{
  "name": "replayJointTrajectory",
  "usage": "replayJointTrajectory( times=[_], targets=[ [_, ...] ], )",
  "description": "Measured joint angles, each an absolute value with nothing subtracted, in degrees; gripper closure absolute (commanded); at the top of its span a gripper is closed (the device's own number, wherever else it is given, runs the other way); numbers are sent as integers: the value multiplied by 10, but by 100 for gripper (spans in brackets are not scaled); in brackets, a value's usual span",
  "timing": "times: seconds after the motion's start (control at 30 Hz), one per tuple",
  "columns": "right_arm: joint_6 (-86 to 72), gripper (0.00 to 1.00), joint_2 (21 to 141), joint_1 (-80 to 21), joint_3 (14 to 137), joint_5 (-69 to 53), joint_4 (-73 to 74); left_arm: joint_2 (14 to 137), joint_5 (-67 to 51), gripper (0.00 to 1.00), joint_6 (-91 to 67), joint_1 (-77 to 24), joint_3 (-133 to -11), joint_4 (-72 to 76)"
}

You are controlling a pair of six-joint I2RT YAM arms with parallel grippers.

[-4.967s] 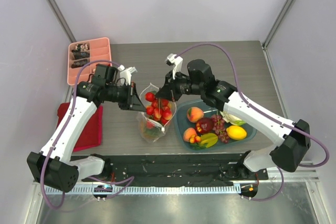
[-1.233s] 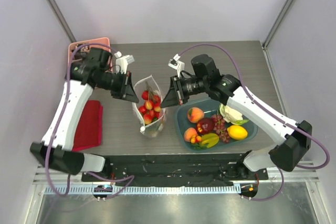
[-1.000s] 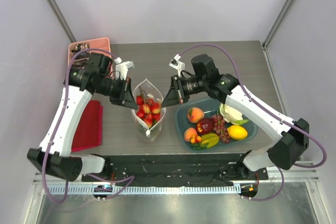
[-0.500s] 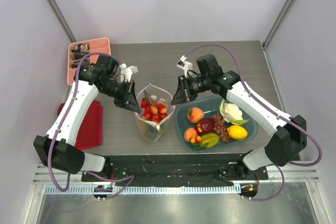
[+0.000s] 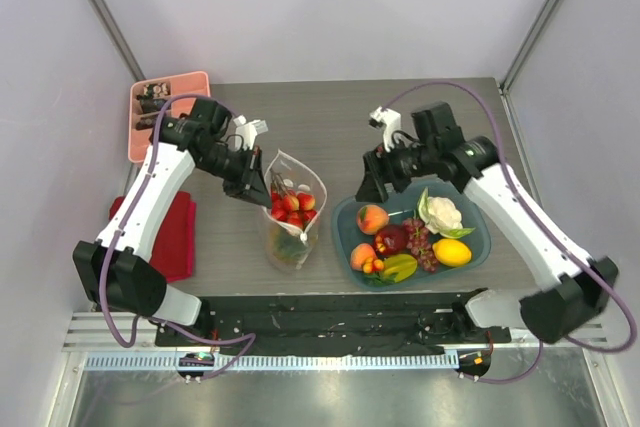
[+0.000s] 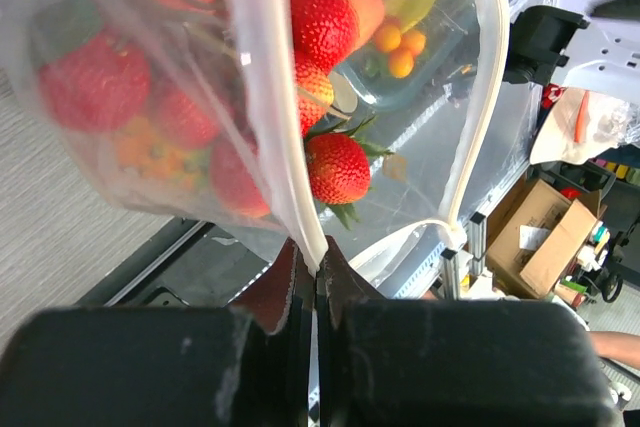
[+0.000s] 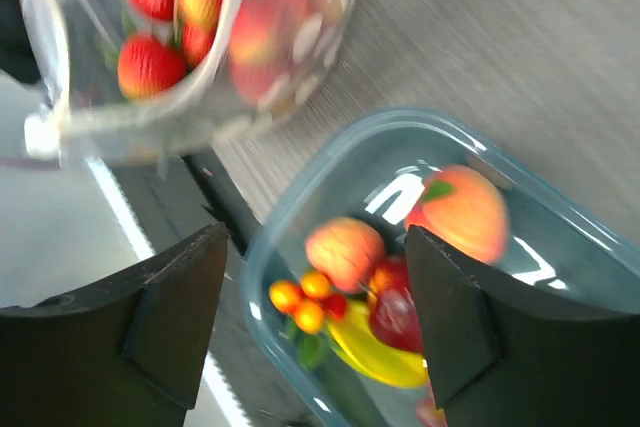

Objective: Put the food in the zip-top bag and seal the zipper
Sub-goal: Adjust the zipper food storage bag at the center of the board, then pick up the fake fruit from the bin.

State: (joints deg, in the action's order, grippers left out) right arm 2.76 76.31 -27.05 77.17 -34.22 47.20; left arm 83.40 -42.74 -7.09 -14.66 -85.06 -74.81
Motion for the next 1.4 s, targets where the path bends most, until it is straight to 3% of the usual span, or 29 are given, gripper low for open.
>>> replayJointTrajectory(
  times=[0.17, 0.27, 0.43, 0.53, 0.77, 1.4],
  targets=[
    [146, 23, 632, -270, 711, -333, 513, 829, -428, 100, -71, -147, -836, -736],
    [180, 23, 612, -272, 686, -330, 530, 825, -428, 100, -71, -147, -833, -732],
    [180, 22, 662, -272, 644, -269, 512, 818, -427, 100, -71, -147, -832, -730],
    [163, 11, 697, -272, 614, -229, 491, 818, -427, 100, -71, -147, -831, -729],
    [122, 4, 738, -272, 581, -165, 449, 813, -427, 100, -74, -147, -816, -718],
    [-69, 2, 852, -276, 513, -90, 263, 792, -427, 100, -86, -147, -785, -696]
  ],
)
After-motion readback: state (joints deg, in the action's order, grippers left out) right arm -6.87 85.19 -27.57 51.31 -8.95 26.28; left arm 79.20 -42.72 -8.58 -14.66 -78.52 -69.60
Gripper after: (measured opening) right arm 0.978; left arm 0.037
